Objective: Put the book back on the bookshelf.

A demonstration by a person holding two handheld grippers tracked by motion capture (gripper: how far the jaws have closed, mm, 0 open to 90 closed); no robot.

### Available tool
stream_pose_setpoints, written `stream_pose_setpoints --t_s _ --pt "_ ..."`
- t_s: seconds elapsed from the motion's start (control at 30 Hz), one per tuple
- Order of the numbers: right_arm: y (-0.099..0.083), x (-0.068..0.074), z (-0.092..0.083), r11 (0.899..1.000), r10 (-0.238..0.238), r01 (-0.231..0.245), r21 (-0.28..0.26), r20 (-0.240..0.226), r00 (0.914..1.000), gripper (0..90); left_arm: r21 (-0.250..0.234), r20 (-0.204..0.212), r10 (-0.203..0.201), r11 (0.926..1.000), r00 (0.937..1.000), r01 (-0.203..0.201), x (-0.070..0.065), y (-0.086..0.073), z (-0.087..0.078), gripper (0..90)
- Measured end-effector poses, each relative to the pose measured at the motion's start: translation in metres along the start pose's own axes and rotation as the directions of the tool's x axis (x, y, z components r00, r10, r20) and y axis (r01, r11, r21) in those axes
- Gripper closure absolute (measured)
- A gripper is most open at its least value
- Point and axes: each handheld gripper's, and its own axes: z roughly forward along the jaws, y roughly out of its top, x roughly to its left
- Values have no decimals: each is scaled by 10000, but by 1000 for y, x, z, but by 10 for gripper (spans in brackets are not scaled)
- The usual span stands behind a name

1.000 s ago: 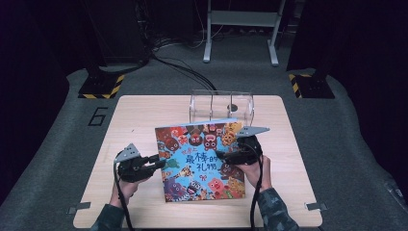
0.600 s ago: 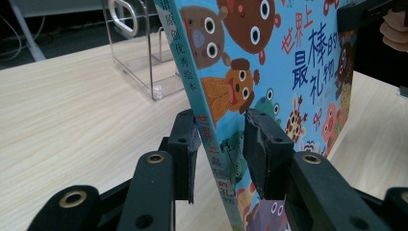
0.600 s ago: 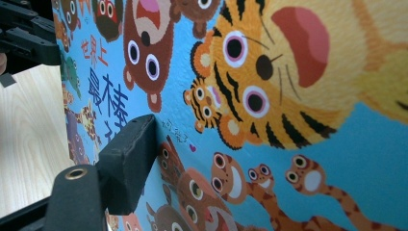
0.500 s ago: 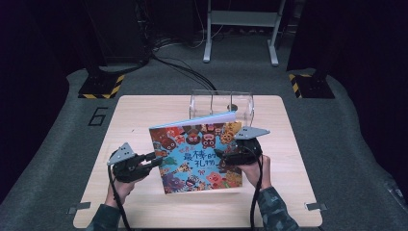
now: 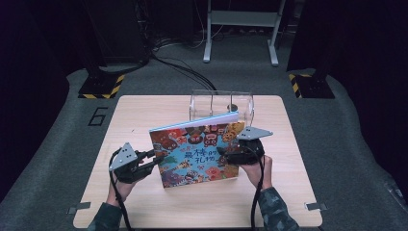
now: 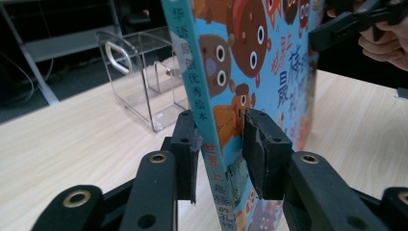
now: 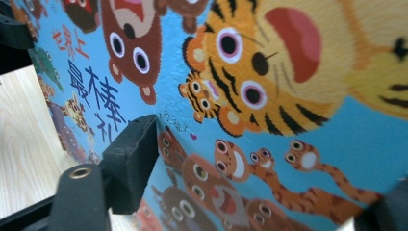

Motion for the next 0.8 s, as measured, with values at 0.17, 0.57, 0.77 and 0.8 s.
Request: stream_pose_setpoints --t_s 0.17,0.57,0.77,0.8 --pt "-1 3 -2 9997 -203 203 -103 54 9998 319 -335 330 -309 9989 9990 320 0 -6 -1 678" --pt "-5 4 -8 9998 -20 17 -208 -139 9999 343 -407 1288 -871 9948 9878 931 7 15 1 603" --pt "-6 5 -11 9998 41 -45 -186 -216 9998 349 -536 1516 -805 9945 9852 895 8 26 -1 620" --pt "-6 5 -11 9998 68 -72 -167 -237 9997 350 -577 1562 -780 9944 9846 880 8 28 -2 621"
